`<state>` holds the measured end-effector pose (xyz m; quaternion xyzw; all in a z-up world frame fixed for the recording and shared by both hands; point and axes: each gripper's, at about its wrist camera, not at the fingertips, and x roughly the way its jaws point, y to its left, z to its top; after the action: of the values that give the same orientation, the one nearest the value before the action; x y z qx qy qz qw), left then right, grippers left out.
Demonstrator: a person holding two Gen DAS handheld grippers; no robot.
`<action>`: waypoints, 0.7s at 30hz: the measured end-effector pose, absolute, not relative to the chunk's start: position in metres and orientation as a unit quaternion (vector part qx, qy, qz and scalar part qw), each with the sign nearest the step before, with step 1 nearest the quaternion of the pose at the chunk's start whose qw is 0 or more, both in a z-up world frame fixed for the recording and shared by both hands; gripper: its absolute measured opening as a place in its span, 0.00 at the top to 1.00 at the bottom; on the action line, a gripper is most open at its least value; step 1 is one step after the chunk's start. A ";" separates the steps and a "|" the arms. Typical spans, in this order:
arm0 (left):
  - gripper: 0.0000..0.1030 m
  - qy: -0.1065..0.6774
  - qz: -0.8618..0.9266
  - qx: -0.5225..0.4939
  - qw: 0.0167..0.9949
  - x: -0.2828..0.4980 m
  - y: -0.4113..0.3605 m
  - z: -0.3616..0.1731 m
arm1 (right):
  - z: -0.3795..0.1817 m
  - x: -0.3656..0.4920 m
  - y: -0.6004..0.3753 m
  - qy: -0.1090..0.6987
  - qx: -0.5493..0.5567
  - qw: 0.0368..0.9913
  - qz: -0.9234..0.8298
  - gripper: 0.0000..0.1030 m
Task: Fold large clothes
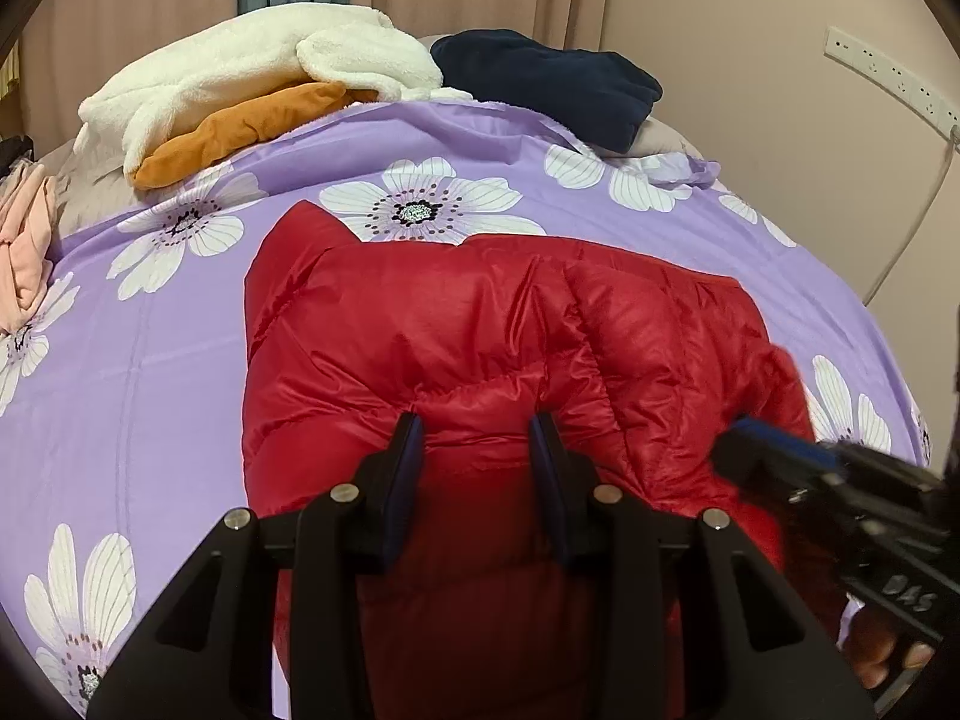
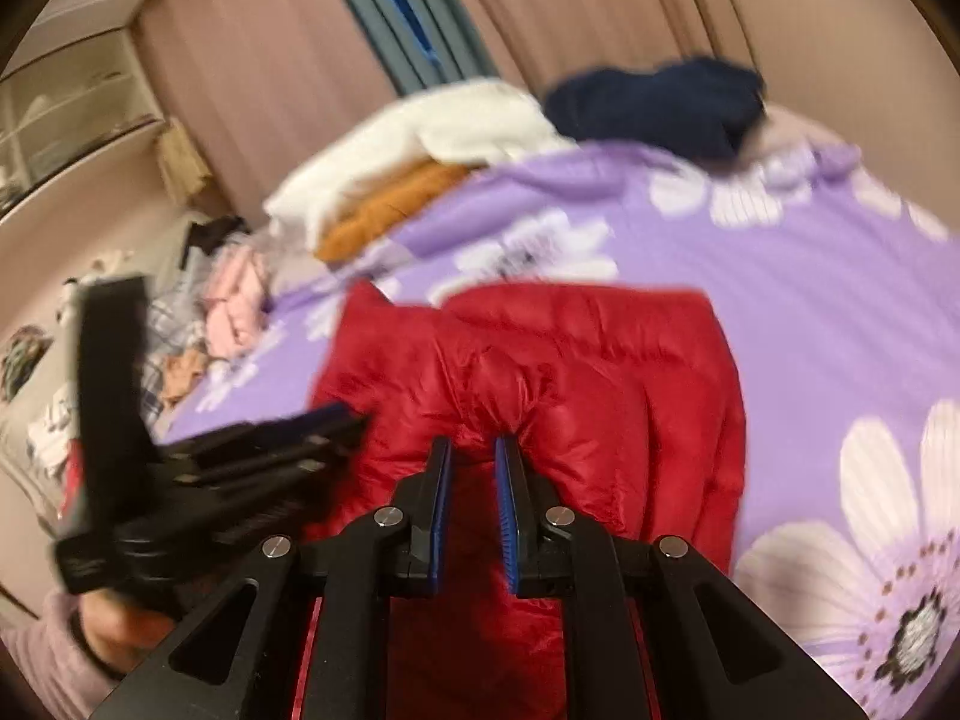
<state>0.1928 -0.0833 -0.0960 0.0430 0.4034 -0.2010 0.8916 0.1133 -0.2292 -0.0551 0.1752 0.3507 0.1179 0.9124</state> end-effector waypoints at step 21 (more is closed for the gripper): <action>0.61 0.405 -0.188 0.031 0.894 0.111 -0.031 -0.074 | -0.065 0.102 -0.246 0.362 0.268 0.883 0.135 0.93</action>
<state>0.1111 -0.0312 -0.0743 0.0306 0.4048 -0.1883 0.8943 0.1024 -0.2455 -0.0655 0.2678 0.3616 0.1351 0.8828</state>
